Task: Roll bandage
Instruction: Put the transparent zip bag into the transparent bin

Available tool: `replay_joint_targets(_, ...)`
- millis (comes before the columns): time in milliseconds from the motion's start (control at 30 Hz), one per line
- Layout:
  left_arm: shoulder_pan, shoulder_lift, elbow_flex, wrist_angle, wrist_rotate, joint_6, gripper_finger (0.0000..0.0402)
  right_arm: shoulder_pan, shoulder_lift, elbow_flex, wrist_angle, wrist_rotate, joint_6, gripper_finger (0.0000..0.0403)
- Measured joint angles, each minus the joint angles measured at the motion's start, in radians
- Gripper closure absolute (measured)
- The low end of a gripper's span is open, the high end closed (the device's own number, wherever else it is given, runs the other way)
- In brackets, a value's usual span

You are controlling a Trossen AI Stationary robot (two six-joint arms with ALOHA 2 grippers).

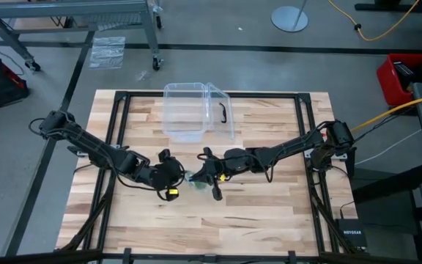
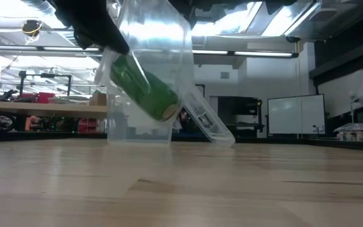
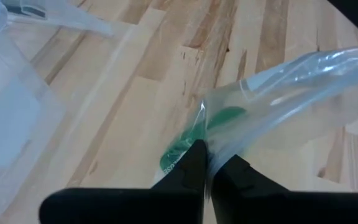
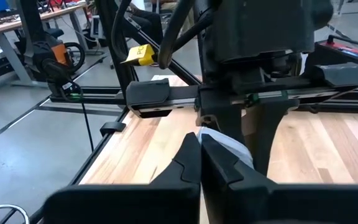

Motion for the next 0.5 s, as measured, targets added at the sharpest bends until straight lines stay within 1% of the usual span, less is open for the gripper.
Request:
replay_joint_targets(233, 0.000, 0.000, 0.000, -0.012, -0.018, -0.008, 0.0401, 0.000, 0.000, 0.000, -0.005, 0.008, -0.001, 0.0401)
replay_joint_targets(367, 0.001, 0.000, 0.000, -0.024, -0.027, -0.009, 0.0401, 0.000, 0.000, 0.000, -0.006, 0.014, -0.001, 0.0392)
replay_joint_targets(500, 0.001, 0.000, 0.000, -0.074, -0.060, -0.016, 0.0401, 0.000, 0.000, 0.000, 0.000, 0.031, -0.001, 0.0381)
